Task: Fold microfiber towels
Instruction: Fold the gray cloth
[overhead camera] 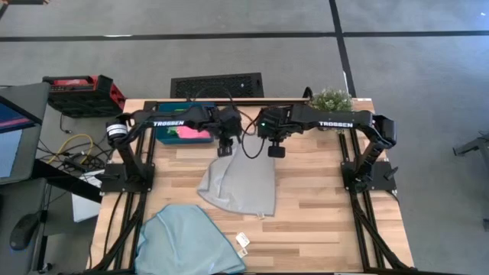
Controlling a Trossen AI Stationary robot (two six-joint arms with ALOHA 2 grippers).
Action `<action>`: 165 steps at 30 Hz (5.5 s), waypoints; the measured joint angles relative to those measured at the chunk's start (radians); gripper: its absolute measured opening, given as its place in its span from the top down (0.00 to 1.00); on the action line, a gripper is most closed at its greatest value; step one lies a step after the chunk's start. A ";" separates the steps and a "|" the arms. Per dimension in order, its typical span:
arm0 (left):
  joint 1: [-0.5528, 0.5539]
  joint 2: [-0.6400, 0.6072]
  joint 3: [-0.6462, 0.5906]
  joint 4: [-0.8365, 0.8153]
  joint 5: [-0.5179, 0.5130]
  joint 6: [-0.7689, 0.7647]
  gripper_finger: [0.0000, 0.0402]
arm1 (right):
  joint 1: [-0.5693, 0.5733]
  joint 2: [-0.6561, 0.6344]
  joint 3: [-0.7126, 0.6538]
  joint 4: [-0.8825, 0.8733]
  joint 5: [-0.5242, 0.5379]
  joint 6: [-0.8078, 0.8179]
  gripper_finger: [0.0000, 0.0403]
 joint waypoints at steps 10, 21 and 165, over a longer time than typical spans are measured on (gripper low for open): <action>0.085 0.110 0.011 0.136 0.074 0.048 0.68 | 0.006 -0.005 0.000 0.026 0.000 0.001 1.00; 0.149 0.198 0.010 0.241 0.096 -0.001 0.68 | 0.009 -0.005 0.000 0.028 -0.001 0.001 1.00; -0.149 -0.211 0.325 -0.492 -0.195 -0.206 1.00 | -0.026 -0.429 -0.003 -0.507 0.026 0.344 0.99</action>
